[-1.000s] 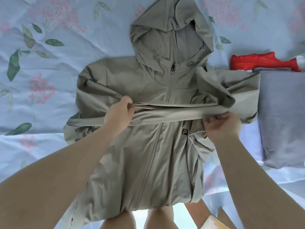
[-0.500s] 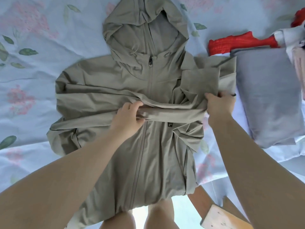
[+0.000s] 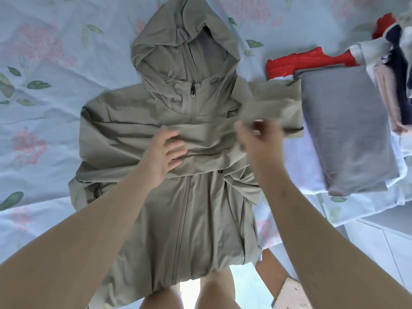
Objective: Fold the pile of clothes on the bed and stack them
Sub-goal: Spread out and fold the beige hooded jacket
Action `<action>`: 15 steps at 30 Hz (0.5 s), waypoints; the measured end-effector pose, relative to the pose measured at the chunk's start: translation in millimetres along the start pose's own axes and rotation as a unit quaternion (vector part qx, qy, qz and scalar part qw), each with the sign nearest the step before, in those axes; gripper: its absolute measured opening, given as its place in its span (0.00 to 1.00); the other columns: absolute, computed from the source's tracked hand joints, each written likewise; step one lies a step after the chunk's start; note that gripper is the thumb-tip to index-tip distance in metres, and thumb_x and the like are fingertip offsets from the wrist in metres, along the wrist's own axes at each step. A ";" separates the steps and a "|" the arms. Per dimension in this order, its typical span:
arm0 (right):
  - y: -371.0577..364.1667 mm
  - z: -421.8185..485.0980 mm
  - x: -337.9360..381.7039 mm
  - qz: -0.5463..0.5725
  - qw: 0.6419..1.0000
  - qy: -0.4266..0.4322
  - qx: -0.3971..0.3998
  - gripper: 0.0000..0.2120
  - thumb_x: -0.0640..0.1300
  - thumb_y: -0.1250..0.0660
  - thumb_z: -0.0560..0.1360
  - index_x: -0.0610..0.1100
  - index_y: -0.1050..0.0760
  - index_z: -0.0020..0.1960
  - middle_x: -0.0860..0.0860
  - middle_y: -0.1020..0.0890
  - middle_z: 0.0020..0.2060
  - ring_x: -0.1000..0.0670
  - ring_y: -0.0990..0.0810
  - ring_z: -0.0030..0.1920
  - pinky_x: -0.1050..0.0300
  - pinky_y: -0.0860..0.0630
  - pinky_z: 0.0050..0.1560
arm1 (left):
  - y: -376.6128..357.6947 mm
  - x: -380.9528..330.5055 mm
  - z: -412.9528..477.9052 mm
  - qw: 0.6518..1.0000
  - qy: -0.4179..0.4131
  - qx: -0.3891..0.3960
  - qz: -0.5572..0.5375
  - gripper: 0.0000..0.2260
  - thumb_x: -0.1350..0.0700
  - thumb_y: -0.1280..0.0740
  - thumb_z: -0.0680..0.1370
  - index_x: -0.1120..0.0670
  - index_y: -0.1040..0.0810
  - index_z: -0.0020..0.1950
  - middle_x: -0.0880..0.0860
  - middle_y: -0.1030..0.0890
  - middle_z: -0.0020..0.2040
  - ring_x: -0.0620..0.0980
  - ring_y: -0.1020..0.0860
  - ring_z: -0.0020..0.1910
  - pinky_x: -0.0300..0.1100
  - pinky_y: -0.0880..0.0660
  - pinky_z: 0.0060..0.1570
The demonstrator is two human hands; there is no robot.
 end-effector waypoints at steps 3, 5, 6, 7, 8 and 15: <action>-33.2 -14.6 -4.4 -0.150 0.938 -0.030 0.312 0.09 0.47 0.27 0.70 0.56 0.26 0.39 0.62 0.22 0.37 0.61 0.23 0.41 0.68 0.30 0.44 | 27.0 -3.0 -1.1 0.956 0.010 -0.003 -0.294 0.31 0.31 0.53 0.76 0.49 0.26 0.66 0.55 0.22 0.61 0.56 0.25 0.60 0.54 0.33 0.59; -26.4 -11.0 -21.4 -0.129 0.961 -0.075 0.231 0.05 0.51 0.29 0.70 0.56 0.25 0.41 0.61 0.21 0.37 0.60 0.22 0.43 0.65 0.28 0.46 | 36.8 -2.8 -0.4 0.939 0.022 -0.024 -0.343 0.32 0.29 0.49 0.74 0.49 0.26 0.66 0.54 0.21 0.62 0.57 0.25 0.62 0.55 0.32 0.61; -16.6 -5.6 -32.0 -0.119 0.980 -0.113 0.115 0.04 0.49 0.30 0.71 0.55 0.25 0.40 0.59 0.21 0.37 0.58 0.22 0.42 0.58 0.26 0.47 | 38.4 -1.7 0.3 0.943 0.029 -0.035 -0.330 0.29 0.30 0.46 0.75 0.49 0.24 0.63 0.53 0.19 0.59 0.56 0.23 0.60 0.53 0.29 0.60; -6.5 -1.5 -40.4 -0.135 0.979 -0.150 -0.015 0.03 0.47 0.32 0.72 0.54 0.26 0.41 0.57 0.20 0.39 0.54 0.22 0.42 0.53 0.24 0.48 | 37.3 -1.2 0.2 0.952 0.035 -0.042 -0.302 0.25 0.33 0.43 0.76 0.50 0.23 0.60 0.51 0.17 0.55 0.54 0.20 0.56 0.51 0.25 0.56; 4.1 1.5 -48.8 -0.154 0.964 -0.181 -0.118 0.03 0.46 0.34 0.72 0.52 0.27 0.44 0.54 0.20 0.44 0.50 0.21 0.45 0.50 0.23 0.49 | 35.9 0.0 -0.3 0.966 0.041 -0.067 -0.248 0.20 0.38 0.39 0.77 0.51 0.22 0.59 0.50 0.16 0.50 0.51 0.19 0.51 0.47 0.23 0.50; 37.1 28.7 -76.0 0.043 0.915 -0.328 -0.229 0.12 0.42 0.31 0.73 0.43 0.28 0.54 0.49 0.22 0.50 0.48 0.23 0.44 0.50 0.22 0.52 | 6.4 5.4 -17.1 0.819 -0.186 -0.353 0.412 0.23 0.58 0.34 0.74 0.52 0.33 0.68 0.55 0.33 0.68 0.58 0.34 0.65 0.51 0.37 0.61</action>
Point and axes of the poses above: each hand's wrist, its own z-axis towards the middle knuckle, its own y-axis out of the back of the hand, x = y × z, the point moved 2 cm from there along z, towards the middle knuckle
